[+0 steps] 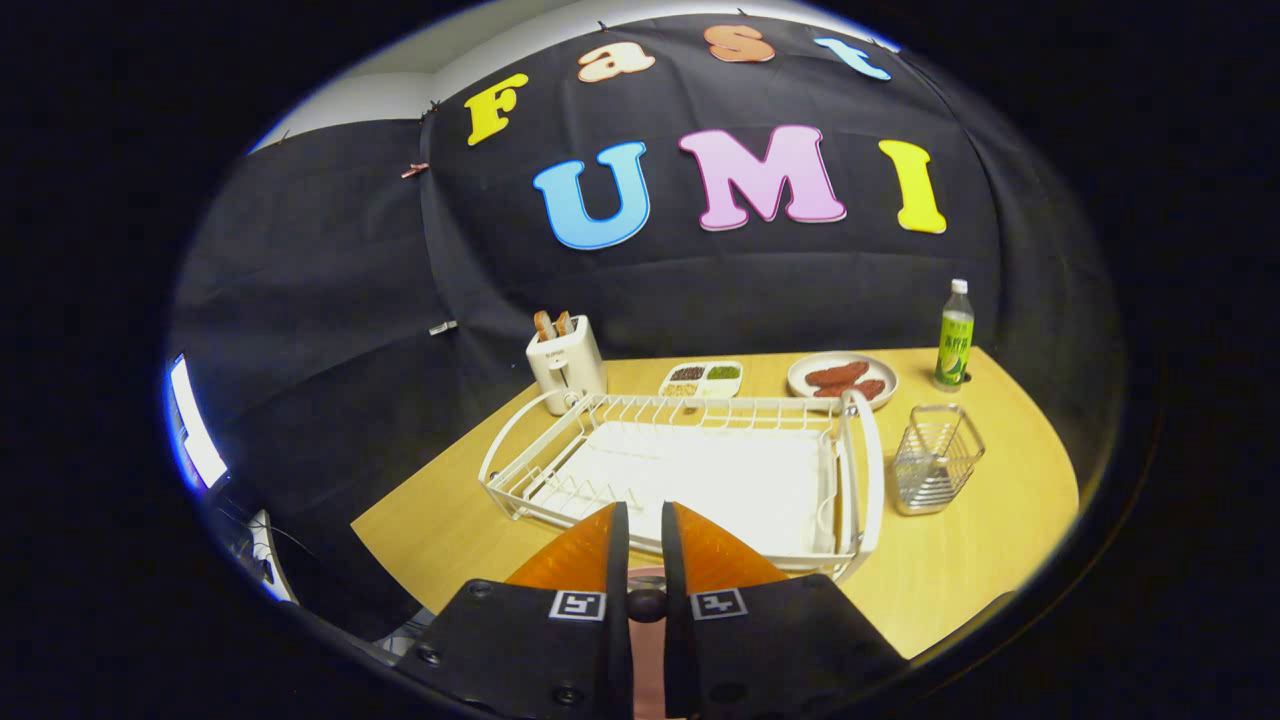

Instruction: Take the plate from the dish rack, then take the spoon from the basket and place it into the plate.

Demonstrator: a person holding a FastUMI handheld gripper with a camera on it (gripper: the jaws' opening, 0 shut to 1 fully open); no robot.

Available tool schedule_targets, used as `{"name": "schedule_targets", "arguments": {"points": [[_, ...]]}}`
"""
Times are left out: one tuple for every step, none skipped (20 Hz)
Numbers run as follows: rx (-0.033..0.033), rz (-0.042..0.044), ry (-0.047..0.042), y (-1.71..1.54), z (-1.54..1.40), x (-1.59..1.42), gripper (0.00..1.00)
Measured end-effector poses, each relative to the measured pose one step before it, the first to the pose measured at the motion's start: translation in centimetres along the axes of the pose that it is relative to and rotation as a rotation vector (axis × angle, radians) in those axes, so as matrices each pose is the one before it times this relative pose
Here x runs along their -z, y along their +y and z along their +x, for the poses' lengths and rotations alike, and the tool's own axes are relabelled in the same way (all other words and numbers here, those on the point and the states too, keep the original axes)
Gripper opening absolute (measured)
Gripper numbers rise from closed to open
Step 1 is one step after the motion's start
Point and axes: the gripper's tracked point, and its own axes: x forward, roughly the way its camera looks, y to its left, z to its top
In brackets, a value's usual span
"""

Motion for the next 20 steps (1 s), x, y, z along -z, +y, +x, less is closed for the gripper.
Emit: {"name": "schedule_targets", "arguments": {"points": [[-0.00566, 0.01059, 0.00837, 0.185, 0.635, 0.685, 0.16], [-0.00674, 0.00235, 0.00655, 0.205, 0.384, 0.543, 0.16], [-0.0033, -0.00453, 0.00637, 0.07, 0.273, 0.498, 0.16], [-0.00135, -0.00776, 0.00447, -0.002, 0.245, 0.362, 0.16], [-0.00336, -0.00585, 0.00524, -0.097, 0.236, 0.48, 0.16], [-0.00461, -0.00156, 0.00849, -0.009, 0.107, 0.46, 0.16], [-0.00442, -0.00041, 0.01167, -0.034, 0.112, 0.455, 0.16], [-0.00783, -0.00159, 0.00555, -0.067, -0.198, 0.222, 0.16], [-0.00366, -0.00436, -0.00615, -0.106, 0.197, -0.053, 0.16], [-0.00529, -0.00324, 0.0006, -0.067, -0.145, -0.037, 0.16], [-0.00541, -0.00334, 0.00314, 0.024, 0.022, 0.061, 0.16], [-0.006, -0.00216, 0.00379, 0.009, -0.017, -0.03, 0.17], [-0.00312, -0.00277, 0.0009, -0.085, -0.048, -0.024, 0.17], [-0.00226, 0.00017, 0.00413, 0.077, -0.068, -0.103, 0.17], [0.00059, -0.00208, 0.002, -0.069, 0.049, -0.082, 0.17], [0.00115, -0.0023, 0.0042, -0.142, 0.158, 0.057, 0.18], [0.00992, -0.01044, 0.00902, -0.404, 0.15, 0.051, 0.19], [0.01508, -0.01366, 0.0104, -0.457, 0.037, 0.199, 0.24], [0.00592, -0.00518, 0.00789, -0.307, -0.025, 0.028, 0.29], [0.00582, 0.00367, 0.00081, -0.147, -0.095, -0.174, 0.33]]}}
